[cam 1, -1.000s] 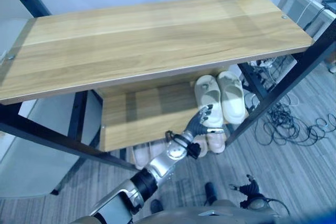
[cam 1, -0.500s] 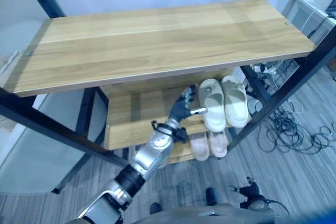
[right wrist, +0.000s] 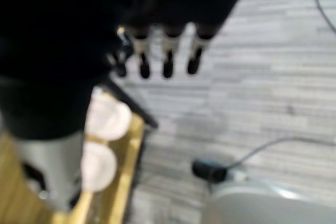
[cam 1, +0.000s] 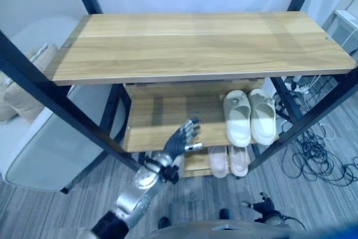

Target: Arrange the slippers neatly on the shoe rack.

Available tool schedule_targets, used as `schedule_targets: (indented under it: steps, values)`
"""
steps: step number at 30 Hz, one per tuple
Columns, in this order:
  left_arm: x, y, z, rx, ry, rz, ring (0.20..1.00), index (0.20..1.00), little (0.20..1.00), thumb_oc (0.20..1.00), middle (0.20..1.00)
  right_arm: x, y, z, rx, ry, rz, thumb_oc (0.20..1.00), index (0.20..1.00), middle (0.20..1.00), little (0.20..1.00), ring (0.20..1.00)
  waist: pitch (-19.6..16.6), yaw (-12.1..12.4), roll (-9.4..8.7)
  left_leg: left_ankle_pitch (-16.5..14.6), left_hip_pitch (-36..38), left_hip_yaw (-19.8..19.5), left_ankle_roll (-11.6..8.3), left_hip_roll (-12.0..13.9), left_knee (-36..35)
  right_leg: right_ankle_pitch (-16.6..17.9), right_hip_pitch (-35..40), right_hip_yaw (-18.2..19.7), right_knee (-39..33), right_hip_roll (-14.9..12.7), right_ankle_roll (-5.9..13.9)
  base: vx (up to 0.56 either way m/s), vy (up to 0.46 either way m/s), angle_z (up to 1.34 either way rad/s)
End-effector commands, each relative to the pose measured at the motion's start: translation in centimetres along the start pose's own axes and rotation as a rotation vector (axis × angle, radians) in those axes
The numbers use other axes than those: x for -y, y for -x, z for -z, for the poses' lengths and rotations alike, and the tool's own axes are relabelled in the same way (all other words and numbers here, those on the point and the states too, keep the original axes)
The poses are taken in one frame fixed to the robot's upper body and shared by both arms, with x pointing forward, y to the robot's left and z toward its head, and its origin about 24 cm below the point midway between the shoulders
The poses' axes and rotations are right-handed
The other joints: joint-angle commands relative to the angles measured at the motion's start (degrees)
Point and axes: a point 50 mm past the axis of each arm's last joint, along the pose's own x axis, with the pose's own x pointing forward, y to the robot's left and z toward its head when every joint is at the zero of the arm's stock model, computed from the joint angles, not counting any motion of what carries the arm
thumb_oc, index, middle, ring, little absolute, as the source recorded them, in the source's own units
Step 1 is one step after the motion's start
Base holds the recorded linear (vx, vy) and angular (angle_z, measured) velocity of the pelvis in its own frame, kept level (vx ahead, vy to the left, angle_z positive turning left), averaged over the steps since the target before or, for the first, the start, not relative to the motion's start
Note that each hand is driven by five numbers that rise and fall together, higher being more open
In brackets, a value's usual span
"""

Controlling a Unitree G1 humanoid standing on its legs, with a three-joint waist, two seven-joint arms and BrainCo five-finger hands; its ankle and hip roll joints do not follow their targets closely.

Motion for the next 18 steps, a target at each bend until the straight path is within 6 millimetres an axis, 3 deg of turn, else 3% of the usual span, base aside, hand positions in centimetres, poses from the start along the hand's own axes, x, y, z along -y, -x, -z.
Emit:
schedule_targets:
  steps: [1,8,13,14,17,18]
  values:
    - [0.7,-1.9,-3.6,0.158,0.018,0.107,1.0,1.0,1.0,1.0,1.0,-0.2,-0.1,0.2,-0.023,0.009,-0.012,1.0,1.0,1.0,1.0,1.0,-1.9,0.2,0.73,0.7,-1.3,-4.2,-2.15,2.7,0.8,0.2,1.2,-4.0,0.6,-1.8,5.38,-0.06,0.037,0.07]
    - [-2.0,0.8,-1.0,0.024,0.11,0.055,1.0,1.0,1.0,1.0,1.0,-1.5,0.3,0.6,-0.026,0.05,-0.066,1.0,1.0,1.0,1.0,1.0,-2.1,1.1,-0.81,0.5,-1.5,-4.7,-1.82,2.3,0.8,0.7,1.1,-4.3,0.6,-1.9,5.65,-0.03,0.024,0.0]
    - [-3.7,2.8,1.0,-0.086,0.15,0.025,1.0,1.0,1.0,1.0,1.0,-1.9,0.6,1.3,-0.039,0.068,-0.095,1.0,1.0,1.0,1.0,1.0,-2.4,1.3,-0.79,0.4,-1.4,-4.5,-1.73,2.0,0.8,1.0,0.9,-4.0,0.6,-2.1,5.88,-0.01,0.021,0.0]
    - [-4.3,4.0,2.1,-0.136,0.185,0.002,1.0,1.0,1.0,1.0,1.0,-2.1,0.6,1.5,-0.042,0.081,-0.107,1.0,1.0,1.0,1.0,1.0,-2.5,1.4,-0.62,0.4,-1.5,-4.3,-1.64,2.0,0.8,1.2,0.5,-3.7,0.6,-2.1,5.97,0.0,0.0,0.0]
    - [-4.5,4.6,2.8,-0.166,0.215,-0.005,1.0,1.0,1.0,1.0,1.0,-2.2,0.7,1.6,-0.044,0.091,-0.117,1.0,1.0,1.0,1.0,1.0,-2.6,1.5,-0.59,0.4,-1.5,-4.1,-1.59,1.9,0.8,1.2,0.3,-3.6,0.6,-2.1,5.99,0.0,0.021,-0.01]
    - [-4.7,6.0,5.0,-0.258,0.327,-0.017,1.0,1.0,1.0,1.0,1.0,-2.5,0.9,2.1,-0.057,0.108,-0.137,1.0,1.0,1.0,1.0,1.0,-2.8,1.4,-0.32,0.4,-1.5,-3.9,-1.43,1.8,0.8,1.3,0.0,-3.3,0.6,-2.1,5.97,0.0,0.0,0.0]
